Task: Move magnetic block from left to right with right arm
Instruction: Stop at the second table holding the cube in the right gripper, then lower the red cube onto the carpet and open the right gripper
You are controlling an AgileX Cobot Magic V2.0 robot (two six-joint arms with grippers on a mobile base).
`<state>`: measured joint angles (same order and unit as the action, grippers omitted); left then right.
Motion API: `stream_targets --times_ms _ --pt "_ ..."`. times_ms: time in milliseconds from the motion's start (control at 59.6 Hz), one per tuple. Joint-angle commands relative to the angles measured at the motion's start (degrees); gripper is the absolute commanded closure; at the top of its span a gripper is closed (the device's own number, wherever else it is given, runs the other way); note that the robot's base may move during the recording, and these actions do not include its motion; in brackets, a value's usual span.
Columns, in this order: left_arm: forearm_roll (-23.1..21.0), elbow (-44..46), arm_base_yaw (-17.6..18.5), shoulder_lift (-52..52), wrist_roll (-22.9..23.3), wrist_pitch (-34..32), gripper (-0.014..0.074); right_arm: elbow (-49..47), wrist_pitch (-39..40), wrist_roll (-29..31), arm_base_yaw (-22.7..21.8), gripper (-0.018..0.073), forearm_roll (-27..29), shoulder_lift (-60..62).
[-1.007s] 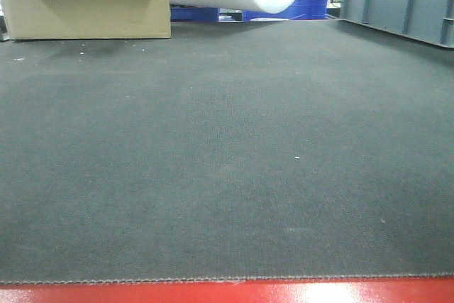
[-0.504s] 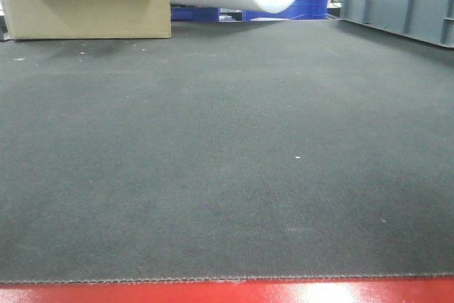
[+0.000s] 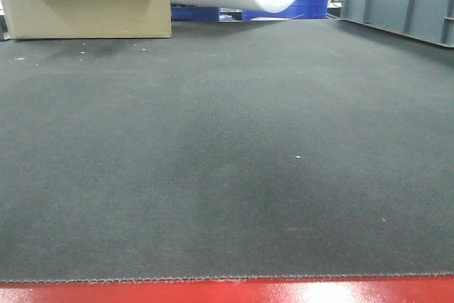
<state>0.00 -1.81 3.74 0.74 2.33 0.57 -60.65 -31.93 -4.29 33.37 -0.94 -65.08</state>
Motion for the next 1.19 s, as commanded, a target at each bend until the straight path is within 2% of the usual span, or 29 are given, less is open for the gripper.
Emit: stream_targets --times_ms 0,168,369,739,789,873,1024,1175 --pt "0.0 -0.5 0.2 0.6 0.4 -5.4 0.0713 -5.1 0.7 0.7 0.3 0.0473 0.2 -4.8" --pt "0.0 -0.5 0.2 0.6 0.4 -5.4 0.0713 -9.3 -0.5 0.7 0.3 0.0473 0.9 -16.0" --pt "0.0 -0.5 0.2 0.6 0.4 -5.4 0.0713 -11.0 1.9 0.7 0.3 0.0473 4.4 -25.5" --pt "0.0 -0.5 0.2 0.6 0.4 -5.4 0.0713 -11.0 3.5 0.7 0.2 0.046 4.4 -35.5" --pt "0.0 -0.5 0.2 0.6 0.4 -5.4 0.0713 -11.0 3.5 0.7 0.2 0.0423 4.4 -35.6" --pt "0.0 -0.5 0.2 0.6 0.4 -5.4 0.0713 -11.0 3.5 0.7 0.2 0.0284 4.3 -35.6" --pt "0.0 -0.5 0.2 0.6 0.4 -5.4 0.0713 -11.0 3.2 0.7 0.2 -0.0095 3.8 -35.3" --pt "0.0 -0.5 0.2 0.6 0.4 -5.4 0.0713 -11.1 2.3 0.7 0.2 -0.0062 3.8 -33.2"
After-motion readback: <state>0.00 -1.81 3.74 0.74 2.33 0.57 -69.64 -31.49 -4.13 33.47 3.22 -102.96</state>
